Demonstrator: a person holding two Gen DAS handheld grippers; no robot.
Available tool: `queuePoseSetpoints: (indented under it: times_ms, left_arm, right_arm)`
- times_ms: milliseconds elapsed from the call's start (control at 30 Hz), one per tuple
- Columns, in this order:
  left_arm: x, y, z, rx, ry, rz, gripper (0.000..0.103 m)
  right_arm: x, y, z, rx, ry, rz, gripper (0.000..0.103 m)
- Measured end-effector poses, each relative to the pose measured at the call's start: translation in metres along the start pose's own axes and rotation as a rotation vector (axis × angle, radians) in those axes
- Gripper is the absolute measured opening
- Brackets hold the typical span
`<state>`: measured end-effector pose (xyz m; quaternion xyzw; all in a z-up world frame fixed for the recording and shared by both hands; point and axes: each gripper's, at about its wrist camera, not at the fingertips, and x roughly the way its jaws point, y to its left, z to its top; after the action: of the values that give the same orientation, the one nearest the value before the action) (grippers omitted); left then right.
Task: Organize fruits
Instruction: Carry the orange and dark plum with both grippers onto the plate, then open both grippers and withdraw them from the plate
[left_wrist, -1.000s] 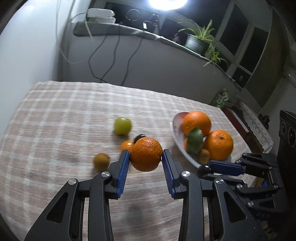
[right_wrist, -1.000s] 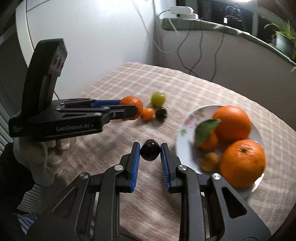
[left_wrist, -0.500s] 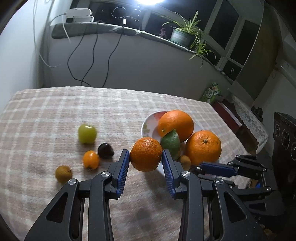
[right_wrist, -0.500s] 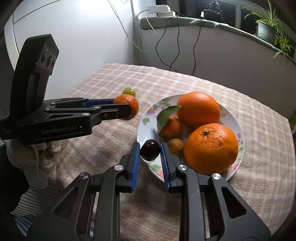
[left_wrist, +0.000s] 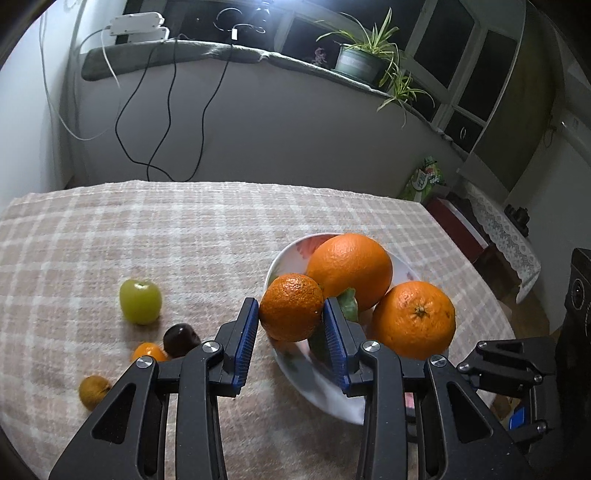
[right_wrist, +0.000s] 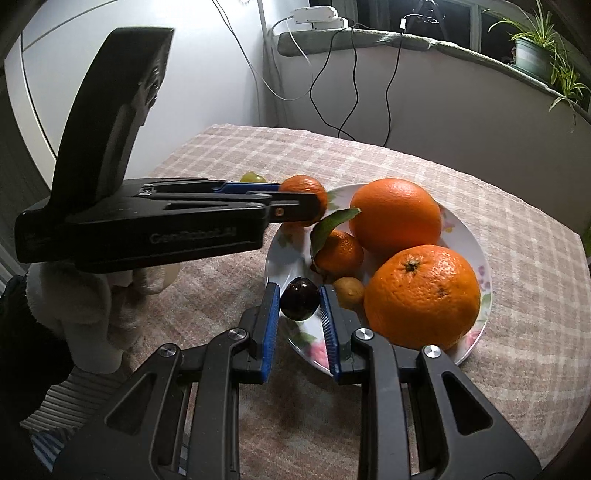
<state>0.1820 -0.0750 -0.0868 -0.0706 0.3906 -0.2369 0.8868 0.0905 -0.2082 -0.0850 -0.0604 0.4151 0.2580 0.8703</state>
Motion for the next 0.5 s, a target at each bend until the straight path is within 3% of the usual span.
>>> queuePoseSetpoints:
  times_ms: [500]
  left_arm:
    - [0.0099,-0.0024,0.0072,0.009,0.023,0.003,0.035]
  right_arm:
    - [0.0007,0.0073,0.0015,-0.005,-0.008,-0.008,0.024]
